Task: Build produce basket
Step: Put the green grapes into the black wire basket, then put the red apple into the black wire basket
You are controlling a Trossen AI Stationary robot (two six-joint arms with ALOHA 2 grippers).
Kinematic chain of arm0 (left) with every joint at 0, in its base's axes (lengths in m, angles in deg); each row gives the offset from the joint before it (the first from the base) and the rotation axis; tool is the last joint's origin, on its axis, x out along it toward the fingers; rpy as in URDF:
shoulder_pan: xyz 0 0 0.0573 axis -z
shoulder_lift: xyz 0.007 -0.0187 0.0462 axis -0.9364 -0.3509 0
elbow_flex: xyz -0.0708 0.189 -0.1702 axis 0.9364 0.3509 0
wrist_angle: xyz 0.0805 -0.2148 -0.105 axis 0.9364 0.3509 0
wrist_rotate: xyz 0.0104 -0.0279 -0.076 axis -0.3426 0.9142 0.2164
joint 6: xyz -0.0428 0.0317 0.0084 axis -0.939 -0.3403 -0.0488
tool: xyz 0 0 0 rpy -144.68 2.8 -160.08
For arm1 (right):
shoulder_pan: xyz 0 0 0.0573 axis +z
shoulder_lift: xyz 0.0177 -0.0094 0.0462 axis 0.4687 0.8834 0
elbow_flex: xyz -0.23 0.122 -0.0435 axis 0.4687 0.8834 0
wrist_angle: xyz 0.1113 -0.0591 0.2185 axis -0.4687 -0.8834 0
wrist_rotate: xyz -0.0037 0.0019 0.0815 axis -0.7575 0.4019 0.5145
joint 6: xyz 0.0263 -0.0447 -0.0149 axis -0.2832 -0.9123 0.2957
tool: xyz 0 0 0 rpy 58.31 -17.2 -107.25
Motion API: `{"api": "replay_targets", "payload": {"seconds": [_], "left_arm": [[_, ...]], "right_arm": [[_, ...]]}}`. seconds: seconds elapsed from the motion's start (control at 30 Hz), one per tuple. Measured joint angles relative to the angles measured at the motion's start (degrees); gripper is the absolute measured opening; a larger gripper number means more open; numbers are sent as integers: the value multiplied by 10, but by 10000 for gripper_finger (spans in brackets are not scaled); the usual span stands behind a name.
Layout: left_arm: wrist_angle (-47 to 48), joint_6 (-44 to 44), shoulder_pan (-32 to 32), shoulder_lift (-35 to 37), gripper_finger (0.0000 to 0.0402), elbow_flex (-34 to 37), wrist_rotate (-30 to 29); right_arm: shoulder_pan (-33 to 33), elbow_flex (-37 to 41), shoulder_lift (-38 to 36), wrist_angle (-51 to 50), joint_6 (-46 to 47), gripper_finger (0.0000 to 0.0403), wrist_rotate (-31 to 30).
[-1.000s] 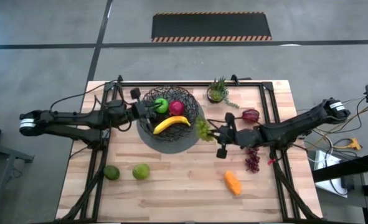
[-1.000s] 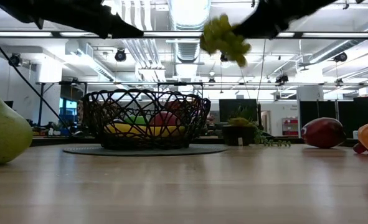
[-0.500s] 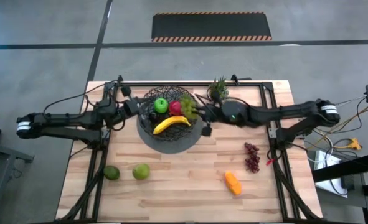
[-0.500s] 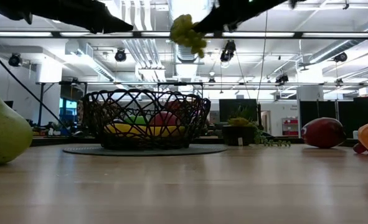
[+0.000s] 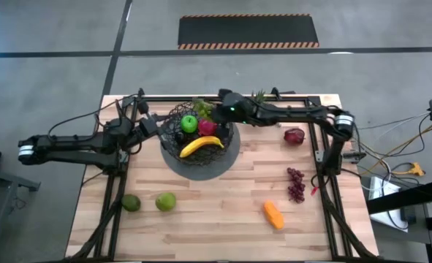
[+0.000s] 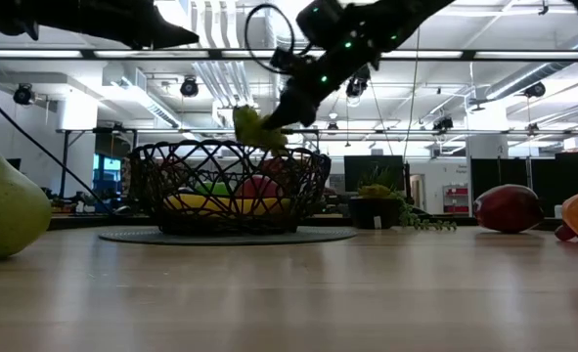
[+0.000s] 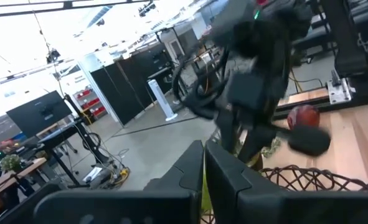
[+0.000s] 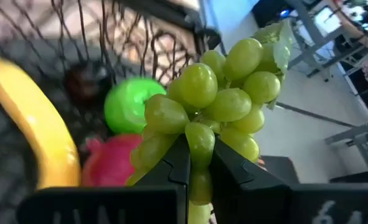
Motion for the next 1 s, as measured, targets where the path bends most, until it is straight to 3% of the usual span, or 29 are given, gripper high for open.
{"api": "replay_targets", "payload": {"seconds": [0.23, 0.47, 0.77, 1.0], "left_arm": [[2, 0, 0, 3, 0, 0, 0], [2, 0, 0, 4, 0, 0, 0], [1, 1, 1, 1, 0, 0, 0], [1, 1, 0, -1, 0, 0, 0]], "right_arm": [[-16, -84, 72, -52, -93, 22, -1], [-18, -110, 99, -67, -150, 36, -1], [-20, -110, 115, -67, -144, 109, -47], [-15, -110, 95, -66, -107, 120, -47]]}}
